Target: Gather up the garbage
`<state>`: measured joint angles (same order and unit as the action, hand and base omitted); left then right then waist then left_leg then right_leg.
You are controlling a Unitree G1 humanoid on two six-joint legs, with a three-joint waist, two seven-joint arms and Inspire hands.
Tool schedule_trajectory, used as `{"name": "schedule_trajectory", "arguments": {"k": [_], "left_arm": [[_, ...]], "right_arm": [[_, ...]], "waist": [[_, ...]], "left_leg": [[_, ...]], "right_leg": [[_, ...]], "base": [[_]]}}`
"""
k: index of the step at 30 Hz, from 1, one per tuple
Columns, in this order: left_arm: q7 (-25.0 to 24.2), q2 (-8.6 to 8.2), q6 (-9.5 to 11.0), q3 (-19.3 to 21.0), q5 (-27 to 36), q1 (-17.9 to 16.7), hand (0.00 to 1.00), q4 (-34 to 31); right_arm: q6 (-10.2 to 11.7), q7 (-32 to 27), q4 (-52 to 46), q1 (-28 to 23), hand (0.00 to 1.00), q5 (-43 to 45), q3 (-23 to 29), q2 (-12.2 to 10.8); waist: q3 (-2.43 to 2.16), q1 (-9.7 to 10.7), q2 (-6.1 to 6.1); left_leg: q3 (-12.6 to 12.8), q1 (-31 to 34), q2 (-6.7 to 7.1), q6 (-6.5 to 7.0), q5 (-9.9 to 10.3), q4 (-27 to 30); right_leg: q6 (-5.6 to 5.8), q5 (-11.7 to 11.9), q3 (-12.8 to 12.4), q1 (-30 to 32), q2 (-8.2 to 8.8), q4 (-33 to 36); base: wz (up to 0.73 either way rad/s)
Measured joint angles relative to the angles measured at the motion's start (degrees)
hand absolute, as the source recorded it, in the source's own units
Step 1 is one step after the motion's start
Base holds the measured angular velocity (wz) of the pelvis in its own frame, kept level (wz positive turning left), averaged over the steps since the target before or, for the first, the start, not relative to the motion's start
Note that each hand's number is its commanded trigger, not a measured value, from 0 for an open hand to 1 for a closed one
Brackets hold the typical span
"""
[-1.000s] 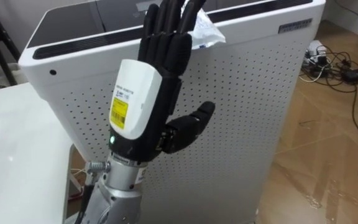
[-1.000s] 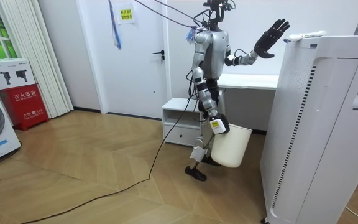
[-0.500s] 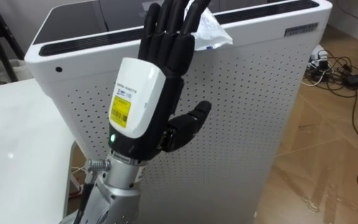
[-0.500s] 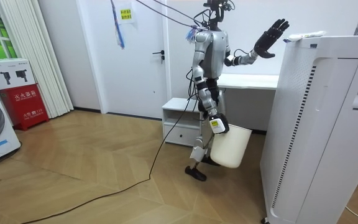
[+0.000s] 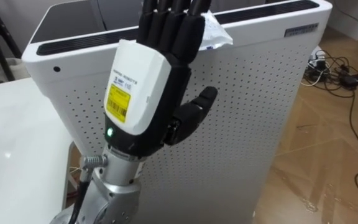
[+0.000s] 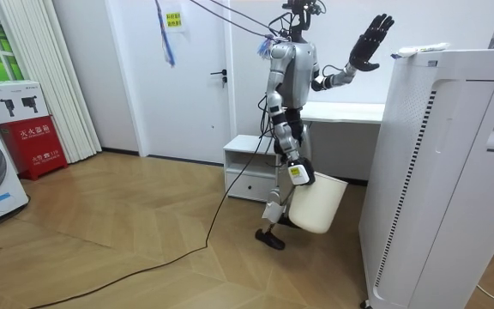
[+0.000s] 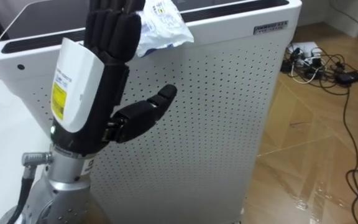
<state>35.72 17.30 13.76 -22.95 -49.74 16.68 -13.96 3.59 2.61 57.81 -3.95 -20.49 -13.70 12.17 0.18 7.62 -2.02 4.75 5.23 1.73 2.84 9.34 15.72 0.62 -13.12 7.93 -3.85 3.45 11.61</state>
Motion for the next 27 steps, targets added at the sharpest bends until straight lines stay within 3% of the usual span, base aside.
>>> {"name": "schedule_trajectory", "arguments": {"k": [10,15,20,23,27], "left_arm": [[-1.67,0.27,-0.94,-0.01,0.76,0.11,0.00,0.16],[-1.73,0.27,-0.86,-0.30,0.78,0.11,0.00,1.17],[-1.84,0.02,-0.68,-0.31,0.77,0.15,0.00,7.33],[-3.53,-0.18,-1.25,-0.33,0.61,0.75,0.00,13.32],[-3.95,-0.20,-1.83,-0.32,0.42,1.85,0.00,14.30]], "right_arm": [[-0.05,0.09,-1.21,0.08,1.00,0.05,-0.17,0.21],[-0.05,0.09,-1.25,0.08,1.00,0.29,-0.17,0.37],[-0.05,0.11,-0.83,0.43,1.00,1.00,-0.12,0.38],[-0.45,1.08,-0.10,0.69,1.00,2.66,-0.04,0.37],[-1.25,1.94,-0.05,0.81,1.00,2.91,0.42,0.39]], "waist": [[-0.02,0.07,-0.07],[0.31,0.58,-0.04],[1.13,1.57,-0.46],[1.25,1.68,-0.75],[1.19,1.67,-0.81]], "left_leg": [[0.05,-0.26,-0.06,-0.01,-0.01,-0.06],[0.03,-0.32,-0.06,-0.01,-0.01,-0.01],[0.30,-0.23,-0.16,-0.01,-0.01,-0.05],[0.80,0.30,-0.40,-0.02,-0.01,-0.04],[1.27,0.90,-0.51,-0.03,-0.01,-0.09]], "right_leg": [[-0.07,0.17,0.16,-0.28,-0.01,0.08],[-0.04,0.22,0.20,-0.53,-0.02,0.03],[-0.04,0.22,0.04,-0.26,-0.07,0.15],[-0.07,0.24,-0.11,0.17,-0.17,0.25],[-0.11,0.27,-0.72,0.97,-0.21,0.37]], "base": [[0.00],[0.00],[-0.03],[-0.08],[-0.03]]}}
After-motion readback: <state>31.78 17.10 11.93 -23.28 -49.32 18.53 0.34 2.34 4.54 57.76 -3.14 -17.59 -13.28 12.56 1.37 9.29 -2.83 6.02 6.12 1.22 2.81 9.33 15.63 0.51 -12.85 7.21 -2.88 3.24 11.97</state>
